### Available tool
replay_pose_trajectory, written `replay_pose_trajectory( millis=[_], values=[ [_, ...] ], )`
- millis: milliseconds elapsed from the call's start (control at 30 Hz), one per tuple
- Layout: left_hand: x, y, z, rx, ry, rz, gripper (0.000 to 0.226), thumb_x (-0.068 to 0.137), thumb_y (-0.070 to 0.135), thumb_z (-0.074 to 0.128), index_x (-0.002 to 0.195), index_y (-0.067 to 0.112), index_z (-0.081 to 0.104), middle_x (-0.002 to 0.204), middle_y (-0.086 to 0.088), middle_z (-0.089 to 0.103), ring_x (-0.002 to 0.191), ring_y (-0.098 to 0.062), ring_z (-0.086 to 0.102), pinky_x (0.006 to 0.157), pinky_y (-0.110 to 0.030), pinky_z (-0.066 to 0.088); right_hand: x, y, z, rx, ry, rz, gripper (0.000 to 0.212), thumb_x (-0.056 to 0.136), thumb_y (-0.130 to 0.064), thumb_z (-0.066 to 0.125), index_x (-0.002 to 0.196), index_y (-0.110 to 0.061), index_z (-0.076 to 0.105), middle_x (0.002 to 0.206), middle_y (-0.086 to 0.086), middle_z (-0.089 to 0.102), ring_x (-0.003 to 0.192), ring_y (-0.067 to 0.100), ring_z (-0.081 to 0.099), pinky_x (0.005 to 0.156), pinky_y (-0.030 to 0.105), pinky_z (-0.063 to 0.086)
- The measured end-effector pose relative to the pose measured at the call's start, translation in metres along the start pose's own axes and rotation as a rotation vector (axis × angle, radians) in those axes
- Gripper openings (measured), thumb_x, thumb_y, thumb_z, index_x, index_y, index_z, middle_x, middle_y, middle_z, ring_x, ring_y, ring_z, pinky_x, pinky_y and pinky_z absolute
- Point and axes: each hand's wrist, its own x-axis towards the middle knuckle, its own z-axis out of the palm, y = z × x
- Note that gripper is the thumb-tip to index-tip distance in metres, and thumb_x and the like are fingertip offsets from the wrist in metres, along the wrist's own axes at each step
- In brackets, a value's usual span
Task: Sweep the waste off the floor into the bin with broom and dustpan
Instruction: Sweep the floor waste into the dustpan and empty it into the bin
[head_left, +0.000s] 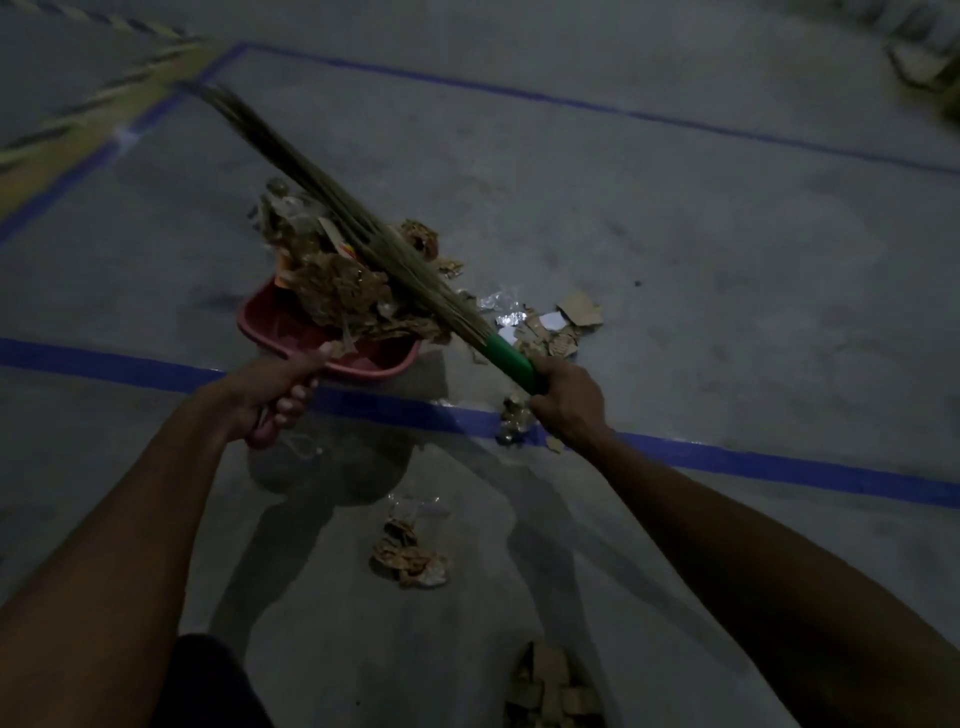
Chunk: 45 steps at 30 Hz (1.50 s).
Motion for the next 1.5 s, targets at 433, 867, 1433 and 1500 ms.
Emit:
replay_pose_trajectory(
  millis=[433,867,1433,1500],
  values=[
    [-0.077,0.062,-0.057,-0.23,0.167,0.084,0.048,0.078,0.058,0.069,0.072,0.017,0.044,0.049,0.006,0.032,0.032,-0.005,0.026,0.034,-0.014,0.021,0.067,-0.114,-0.108,-0.135,-0.109,-0.282,0.066,0.076,-0.017,0.067,0.141,-0.025,0.054,0.116,0.006,0.062,0.095,0.026,0.06,0.075,0.039,0.055],
    [-0.346,0.147,-0.026,-0.35,0.361,-0.059,0.045,0.094,0.047,0.066,0.069,0.015,0.046,0.048,0.003,0.035,0.034,-0.009,0.028,0.039,-0.015,0.023,-0.056,-0.215,-0.318,-0.216,-0.229,-0.386,0.061,0.079,-0.014,0.065,0.139,-0.02,0.056,0.134,0.001,0.058,0.098,0.031,0.061,0.066,0.031,0.046],
    [-0.678,0.223,0.094,-0.584,0.648,0.007,0.046,0.089,0.049,0.074,0.07,0.015,0.048,0.052,0.001,0.04,0.037,-0.012,0.034,0.041,-0.02,0.029,-0.251,-0.272,-0.553,-0.074,-0.327,-0.497,0.058,0.083,-0.017,0.066,0.14,-0.017,0.056,0.133,0.002,0.06,0.102,0.031,0.062,0.067,0.029,0.04],
    [-0.7,0.226,0.116,-0.624,0.681,0.009,0.046,0.09,0.048,0.073,0.07,0.016,0.047,0.051,0.002,0.038,0.038,-0.012,0.032,0.042,-0.019,0.028,-0.258,-0.266,-0.568,-0.053,-0.336,-0.538,0.058,0.083,-0.017,0.067,0.14,-0.017,0.056,0.133,0.001,0.06,0.104,0.031,0.061,0.069,0.03,0.043]
  ],
)
